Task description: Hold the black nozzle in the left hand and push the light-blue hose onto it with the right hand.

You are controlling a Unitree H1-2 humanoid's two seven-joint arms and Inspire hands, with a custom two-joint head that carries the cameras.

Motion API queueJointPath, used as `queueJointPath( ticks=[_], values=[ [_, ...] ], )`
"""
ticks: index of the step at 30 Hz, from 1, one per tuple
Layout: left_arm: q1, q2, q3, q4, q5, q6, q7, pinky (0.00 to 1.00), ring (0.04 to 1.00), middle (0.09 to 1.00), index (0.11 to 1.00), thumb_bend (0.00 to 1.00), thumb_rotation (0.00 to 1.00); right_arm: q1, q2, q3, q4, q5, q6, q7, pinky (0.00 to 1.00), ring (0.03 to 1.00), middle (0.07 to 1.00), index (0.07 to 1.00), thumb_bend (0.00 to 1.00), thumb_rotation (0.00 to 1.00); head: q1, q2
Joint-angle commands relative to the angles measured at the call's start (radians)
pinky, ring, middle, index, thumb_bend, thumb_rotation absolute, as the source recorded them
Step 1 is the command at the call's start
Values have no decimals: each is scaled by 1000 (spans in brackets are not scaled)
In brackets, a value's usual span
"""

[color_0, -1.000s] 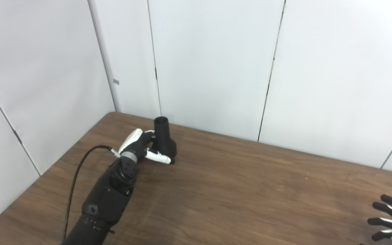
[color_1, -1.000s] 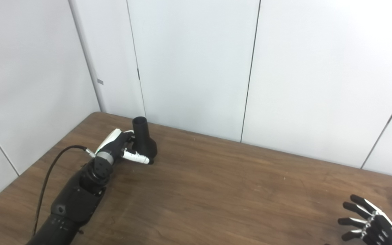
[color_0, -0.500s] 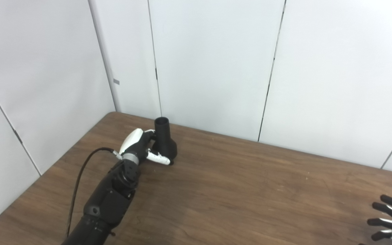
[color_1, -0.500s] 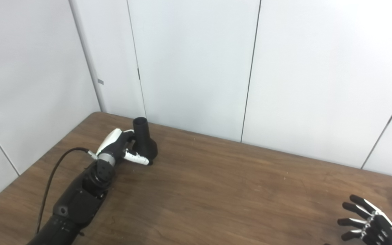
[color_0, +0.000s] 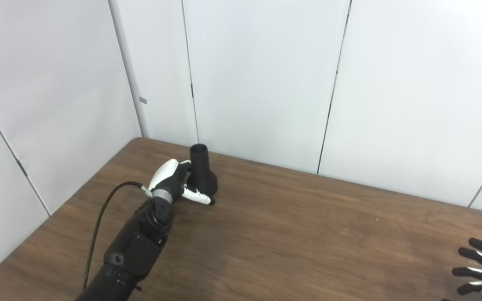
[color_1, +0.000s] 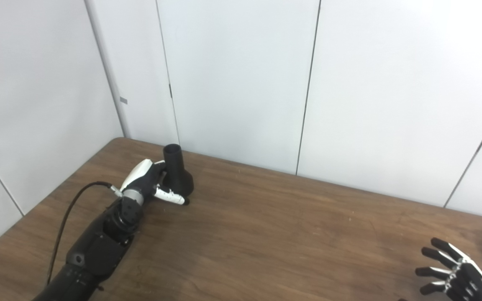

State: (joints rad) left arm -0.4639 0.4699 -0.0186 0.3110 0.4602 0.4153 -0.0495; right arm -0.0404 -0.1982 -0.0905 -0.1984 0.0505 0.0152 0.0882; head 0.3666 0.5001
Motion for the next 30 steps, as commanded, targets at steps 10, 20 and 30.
queueJointPath(
  ticks=[10, 20, 30],
  values=[
    [-29, 16, 12, 12, -15, -56, 53, 1000, 620, 466, 520, 556, 7, -14, -9, -8, -40, 16, -10, 4, 432, 600, 752, 794, 699, 50, 2, 5],
    [-10, -2, 7, 41, -9, -136, 140, 1000, 591, 457, 505, 526, 0, -16, -8, -9, -47, 30, 4, 5, 436, 600, 754, 801, 676, 80, 5, 16],
    [10, -18, -36, 32, 5, -159, 134, 1000, 593, 461, 504, 526, 0, -19, -7, -9, -53, 27, 10, 0, 423, 595, 745, 796, 671, 70, -20, 27]
  ],
)
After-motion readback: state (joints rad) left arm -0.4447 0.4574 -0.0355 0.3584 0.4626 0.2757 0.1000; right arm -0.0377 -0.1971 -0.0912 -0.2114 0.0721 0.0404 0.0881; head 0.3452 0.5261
